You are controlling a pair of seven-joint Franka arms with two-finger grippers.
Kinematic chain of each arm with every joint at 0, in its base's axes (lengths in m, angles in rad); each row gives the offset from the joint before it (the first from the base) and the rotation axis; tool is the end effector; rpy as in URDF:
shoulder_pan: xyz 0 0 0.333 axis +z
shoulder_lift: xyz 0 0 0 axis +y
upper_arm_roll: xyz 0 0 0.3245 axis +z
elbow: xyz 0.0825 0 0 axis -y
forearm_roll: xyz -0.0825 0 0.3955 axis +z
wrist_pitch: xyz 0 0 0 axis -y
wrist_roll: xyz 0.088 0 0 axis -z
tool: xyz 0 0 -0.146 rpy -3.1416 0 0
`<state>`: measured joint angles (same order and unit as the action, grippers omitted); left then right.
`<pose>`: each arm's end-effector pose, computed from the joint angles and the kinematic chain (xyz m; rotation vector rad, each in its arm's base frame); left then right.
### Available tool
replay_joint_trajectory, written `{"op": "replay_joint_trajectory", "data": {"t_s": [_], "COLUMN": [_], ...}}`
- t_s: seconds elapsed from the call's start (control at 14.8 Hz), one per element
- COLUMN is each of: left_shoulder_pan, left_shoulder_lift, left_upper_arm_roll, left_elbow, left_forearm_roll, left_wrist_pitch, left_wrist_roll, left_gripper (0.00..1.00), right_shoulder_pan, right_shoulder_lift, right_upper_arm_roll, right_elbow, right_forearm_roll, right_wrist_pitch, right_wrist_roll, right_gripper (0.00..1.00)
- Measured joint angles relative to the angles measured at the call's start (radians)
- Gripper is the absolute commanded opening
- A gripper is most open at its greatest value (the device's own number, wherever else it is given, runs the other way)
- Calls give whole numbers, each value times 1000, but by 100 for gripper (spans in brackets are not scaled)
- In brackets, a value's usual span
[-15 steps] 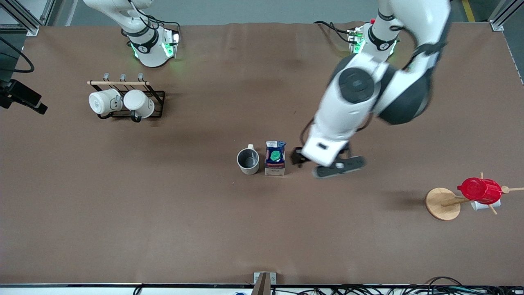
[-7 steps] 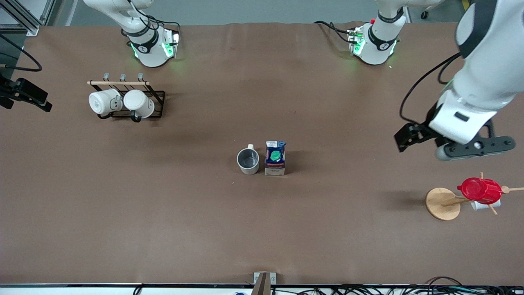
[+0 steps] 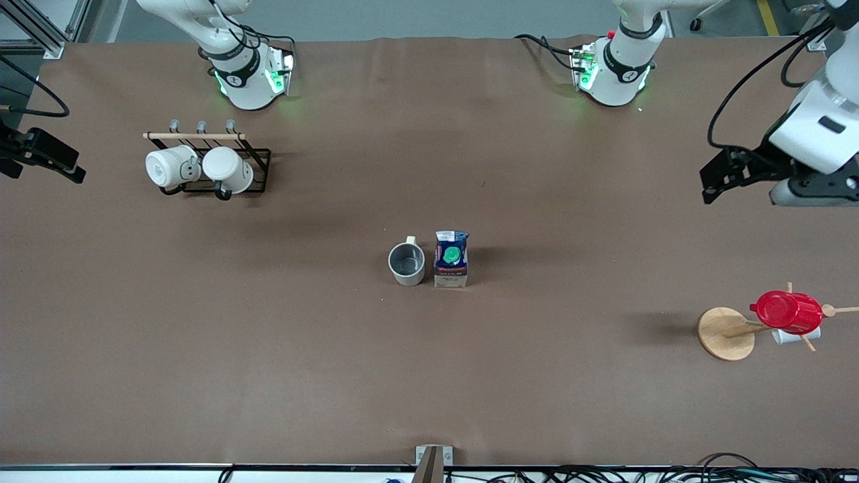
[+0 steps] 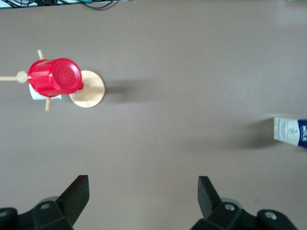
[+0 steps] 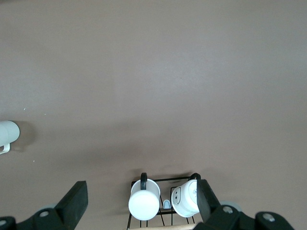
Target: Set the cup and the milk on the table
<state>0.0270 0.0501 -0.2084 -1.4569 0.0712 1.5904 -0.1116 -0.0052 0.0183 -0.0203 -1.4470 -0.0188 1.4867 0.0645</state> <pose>0.5804 -0.0928 0.6232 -3.0887 0.1043 -0.1429 0.5639 -0.0171 0.6356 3.1194 -0.1432 0.0340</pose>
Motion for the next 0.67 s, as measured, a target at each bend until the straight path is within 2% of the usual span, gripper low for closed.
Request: {"op": "replay_joint_trajectory", "data": {"t_s": [0.4,0.67], "left_shoulder_pan": [27,17], "left_shoulder_lift": [-61,-123], "left_upper_arm_roll": [11,18], "left_elbow": [-40,-141], "left_forearm_roll": [-19,-37], "left_wrist_pitch": [-58,-56], "left_wrist_roll": [78,79], "left_gripper": [100,100], "right_shoulder_pan": [0,0], "right_shoulder_lift": [0,0], "right_upper_arm_roll": [0,0], "right_elbow": [0,0], "right_forearm_roll": [0,0], "right_wrist_pitch": [-20,-22], "right_wrist_roll": [0,0], "right_gripper": [100,100]}}
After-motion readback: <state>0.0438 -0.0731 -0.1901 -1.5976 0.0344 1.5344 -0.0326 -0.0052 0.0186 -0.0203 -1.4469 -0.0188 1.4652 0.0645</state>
